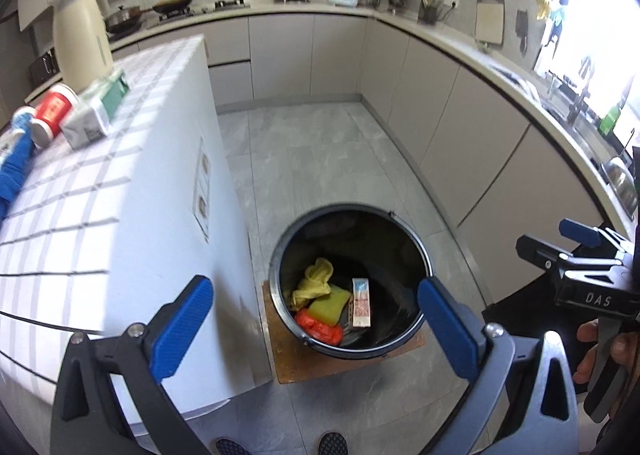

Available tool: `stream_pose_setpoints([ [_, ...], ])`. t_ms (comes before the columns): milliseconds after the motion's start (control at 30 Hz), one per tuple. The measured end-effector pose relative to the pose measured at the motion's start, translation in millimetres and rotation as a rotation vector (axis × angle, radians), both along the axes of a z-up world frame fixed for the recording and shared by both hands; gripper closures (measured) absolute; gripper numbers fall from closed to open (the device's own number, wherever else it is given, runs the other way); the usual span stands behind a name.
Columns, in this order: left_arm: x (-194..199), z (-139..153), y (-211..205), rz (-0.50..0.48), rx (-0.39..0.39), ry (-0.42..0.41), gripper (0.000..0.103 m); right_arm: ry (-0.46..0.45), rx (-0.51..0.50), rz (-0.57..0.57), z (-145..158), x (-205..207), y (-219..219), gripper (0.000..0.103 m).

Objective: Collect trash
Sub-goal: 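Move both open grippers back toward the island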

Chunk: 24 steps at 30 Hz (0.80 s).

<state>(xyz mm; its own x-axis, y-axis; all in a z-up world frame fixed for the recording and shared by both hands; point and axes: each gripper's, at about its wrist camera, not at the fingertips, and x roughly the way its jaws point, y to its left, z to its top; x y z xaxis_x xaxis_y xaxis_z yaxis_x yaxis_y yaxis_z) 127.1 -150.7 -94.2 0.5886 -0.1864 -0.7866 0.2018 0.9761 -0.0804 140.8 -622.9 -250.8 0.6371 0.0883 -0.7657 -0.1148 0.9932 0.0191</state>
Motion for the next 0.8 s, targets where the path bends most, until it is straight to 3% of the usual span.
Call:
stream_pose_setpoints([
  [400,-21.1,40.6,62.5,0.114,-0.005,-0.088,0.000,-0.106,0.039,0.049,55.4,-24.7,35.1,0.000],
  [500,-28.9,48.5,91.8,0.189,-0.004,-0.114,0.000,-0.179,0.027,0.091,66.1,-30.1,58.1,0.000],
  [800,-46.4,49.8,190.7,0.434,0.034,-0.135,0.000,-0.155,-0.007,0.248,77.9,-20.4,149.1,0.000],
])
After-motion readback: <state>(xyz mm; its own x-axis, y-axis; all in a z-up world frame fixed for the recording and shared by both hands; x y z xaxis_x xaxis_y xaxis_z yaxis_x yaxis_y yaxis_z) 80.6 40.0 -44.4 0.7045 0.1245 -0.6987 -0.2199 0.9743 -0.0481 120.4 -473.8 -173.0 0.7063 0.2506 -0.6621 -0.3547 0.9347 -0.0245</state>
